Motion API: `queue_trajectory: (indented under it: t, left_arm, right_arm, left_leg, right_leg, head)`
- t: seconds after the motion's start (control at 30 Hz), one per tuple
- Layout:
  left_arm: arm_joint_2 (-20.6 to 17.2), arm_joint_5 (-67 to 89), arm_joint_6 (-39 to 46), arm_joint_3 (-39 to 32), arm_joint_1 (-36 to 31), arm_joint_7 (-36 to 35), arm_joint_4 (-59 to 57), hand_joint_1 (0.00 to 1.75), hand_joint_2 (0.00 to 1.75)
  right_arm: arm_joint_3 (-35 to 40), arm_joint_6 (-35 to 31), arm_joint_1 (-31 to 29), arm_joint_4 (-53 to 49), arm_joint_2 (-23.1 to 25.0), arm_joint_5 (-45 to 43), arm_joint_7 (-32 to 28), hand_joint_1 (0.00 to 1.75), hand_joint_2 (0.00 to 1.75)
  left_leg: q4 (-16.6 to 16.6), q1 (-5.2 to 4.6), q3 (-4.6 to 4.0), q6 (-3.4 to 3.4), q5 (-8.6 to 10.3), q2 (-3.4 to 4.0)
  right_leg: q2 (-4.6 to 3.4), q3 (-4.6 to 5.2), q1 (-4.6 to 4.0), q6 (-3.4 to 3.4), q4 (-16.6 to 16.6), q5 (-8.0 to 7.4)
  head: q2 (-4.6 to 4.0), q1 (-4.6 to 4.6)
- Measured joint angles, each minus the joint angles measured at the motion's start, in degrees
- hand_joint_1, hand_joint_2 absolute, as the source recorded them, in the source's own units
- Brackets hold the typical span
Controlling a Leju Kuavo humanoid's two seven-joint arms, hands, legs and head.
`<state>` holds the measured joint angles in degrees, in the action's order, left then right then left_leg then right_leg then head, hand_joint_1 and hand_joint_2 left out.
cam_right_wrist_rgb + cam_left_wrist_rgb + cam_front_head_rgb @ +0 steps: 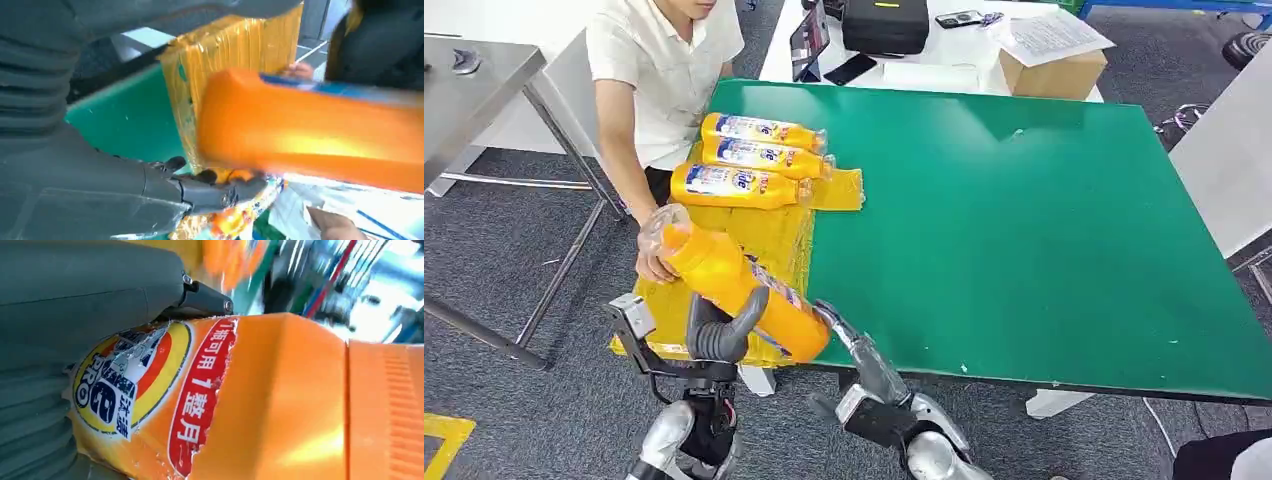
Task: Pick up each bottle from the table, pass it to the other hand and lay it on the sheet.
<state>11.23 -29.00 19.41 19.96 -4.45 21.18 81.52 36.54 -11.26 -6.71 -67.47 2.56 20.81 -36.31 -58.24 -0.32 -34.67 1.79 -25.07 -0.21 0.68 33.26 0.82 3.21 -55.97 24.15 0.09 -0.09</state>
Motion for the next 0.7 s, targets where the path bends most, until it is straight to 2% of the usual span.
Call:
queue_trajectory:
  t: [0.07,0.2,0.33,0.4,0.5,0.7]
  left_arm:
    - [-1.22,17.00,9.92,1.33,-2.07,0.48,-3.85,1.75,1.75]
    - [-2.21,32.17,14.59,2.51,-4.02,1.42,-9.37,1.75,1.75]
    - [-2.80,60.85,20.07,1.26,-5.53,-2.98,-12.94,1.75,1.75]
    - [-2.97,69.34,19.90,0.96,-7.44,-6.18,-16.05,1.75,1.75]
    - [-3.04,72.65,19.28,0.52,-10.71,-8.57,-20.45,1.75,1.75]
    - [-3.12,73.26,19.00,0.15,-13.58,-8.94,-24.50,1.75,1.75]
  right_arm:
    - [-1.42,-5.34,2.05,-1.27,0.81,0.11,-2.17,0.00,0.00]
    - [-4.30,-10.72,4.03,-4.17,1.79,-1.13,-3.10,0.00,0.00]
    - [-10.15,-26.76,6.41,-13.87,4.37,-5.66,-3.60,0.00,0.00]
    - [-15.57,-28.45,6.69,-21.09,6.70,-5.53,-3.73,0.00,0.00]
    - [-22.09,-28.62,7.16,-29.54,8.91,-5.20,-3.76,0.00,0.00]
    - [-27.23,-28.65,8.30,-37.07,10.84,-5.11,-3.76,0.00,0.00]
  left_leg:
    - [0.00,0.00,-0.04,0.00,0.01,-0.07]
    - [0.00,-0.01,-0.04,0.00,0.01,0.03]
    - [-0.01,-0.06,-0.07,0.03,0.08,-0.09]
    - [-0.01,-0.06,-0.06,0.03,0.08,0.01]
    - [-0.01,-0.05,-0.03,0.02,0.08,0.02]
    - [-0.01,-0.05,-0.04,0.02,0.08,0.03]
  right_leg:
    - [0.08,0.00,0.00,0.00,-0.01,0.01]
    - [0.01,-0.01,0.03,-0.01,-0.02,-0.01]
    - [0.13,0.02,0.07,0.01,-0.01,-0.02]
    - [0.10,0.02,0.07,0.01,-0.01,-0.03]
    - [0.09,-0.02,0.06,0.02,-0.01,-0.04]
    - [0.08,-0.02,0.05,0.02,-0.02,-0.04]
  head:
    - [0.00,0.00]
    - [0.00,0.04]
    - [0.00,0.02]
    - [0.00,-0.02]
    - [0.00,0.00]
    - [0.00,-0.02]
